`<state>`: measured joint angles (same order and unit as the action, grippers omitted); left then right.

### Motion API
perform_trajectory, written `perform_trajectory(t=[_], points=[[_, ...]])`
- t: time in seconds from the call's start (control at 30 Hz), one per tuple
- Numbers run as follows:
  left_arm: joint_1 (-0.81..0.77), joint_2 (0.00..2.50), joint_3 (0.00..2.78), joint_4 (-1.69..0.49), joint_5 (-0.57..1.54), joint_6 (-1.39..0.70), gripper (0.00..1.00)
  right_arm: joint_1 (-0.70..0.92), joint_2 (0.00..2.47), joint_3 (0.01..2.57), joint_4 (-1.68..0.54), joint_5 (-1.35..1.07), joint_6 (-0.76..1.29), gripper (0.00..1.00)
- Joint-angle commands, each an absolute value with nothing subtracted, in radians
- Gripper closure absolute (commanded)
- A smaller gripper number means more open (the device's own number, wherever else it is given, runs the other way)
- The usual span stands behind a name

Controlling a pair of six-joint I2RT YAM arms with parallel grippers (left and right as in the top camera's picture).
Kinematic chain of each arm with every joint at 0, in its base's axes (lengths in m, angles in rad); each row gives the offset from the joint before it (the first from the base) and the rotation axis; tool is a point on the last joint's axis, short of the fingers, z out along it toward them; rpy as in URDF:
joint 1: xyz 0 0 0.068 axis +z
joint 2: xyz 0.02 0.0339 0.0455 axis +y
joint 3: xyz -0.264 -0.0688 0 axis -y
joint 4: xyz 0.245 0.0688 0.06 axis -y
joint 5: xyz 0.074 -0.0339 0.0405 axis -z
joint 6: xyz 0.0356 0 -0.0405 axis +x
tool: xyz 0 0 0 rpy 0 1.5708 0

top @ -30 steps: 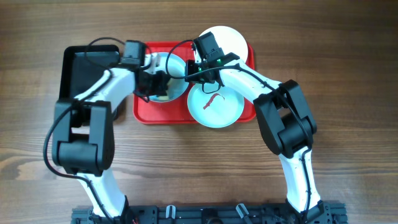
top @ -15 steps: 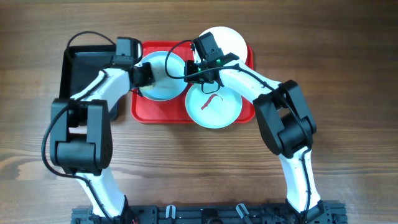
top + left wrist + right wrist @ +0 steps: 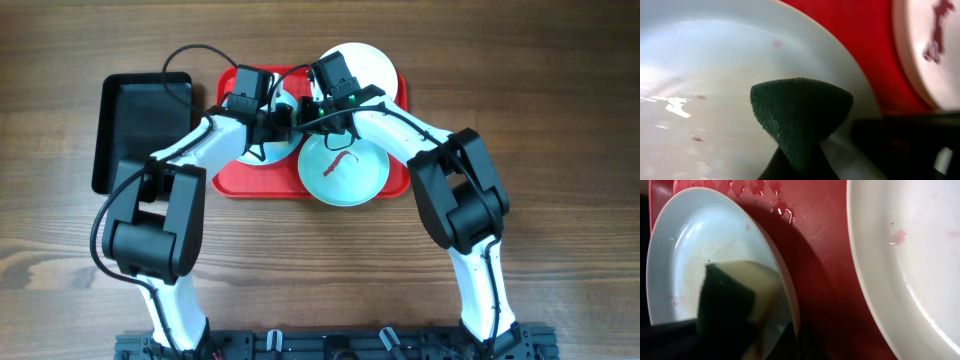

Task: Clean dirty plates on tray and stack at the side
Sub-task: 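Continue scrubbing the plate center with the left gripper's sponge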

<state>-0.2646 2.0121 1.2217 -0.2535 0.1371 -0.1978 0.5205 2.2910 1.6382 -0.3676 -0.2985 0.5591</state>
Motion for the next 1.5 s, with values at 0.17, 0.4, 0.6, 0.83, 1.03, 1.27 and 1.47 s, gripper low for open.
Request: perform_trajectory(t=[0.17,0.4,0.6,0.83,1.03,1.27,1.47], points=[[-0.138,2.053,1.195,-0.233,-0.247,-0.253,0.96,0.529,2.317,1.649,-0.369,-0.337,0.540,0.96],[-0.151,2.053,1.195,-0.358,-0.200,-0.292,0.96,0.529,2.317,1.649,-0.360,-0.337,0.549,0.96],[-0.222,2.045,1.195,-0.490,0.051,-0.292,0.96,0.529,2.317,1.649,-0.363,-0.337,0.548,0.96],[-0.257,2.042,1.195,-0.503,0.316,-0.236,0.96,0.529,2.317,1.649,-0.364,-0.337,0.545,0.96],[-0.227,2.042,1.195,-0.350,0.190,-0.236,0.96,0.529,2.317,1.649,-0.364,-0.337,0.545,0.96],[-0.193,2.042,1.195,-0.248,-0.198,-0.265,0.96,0.529,2.317,1.649,-0.363,-0.337,0.545,0.96],[-0.197,2.042,1.195,-0.427,-0.334,-0.382,0.96,0.529,2.317,1.649,-0.359,-0.337,0.546,0.96]])
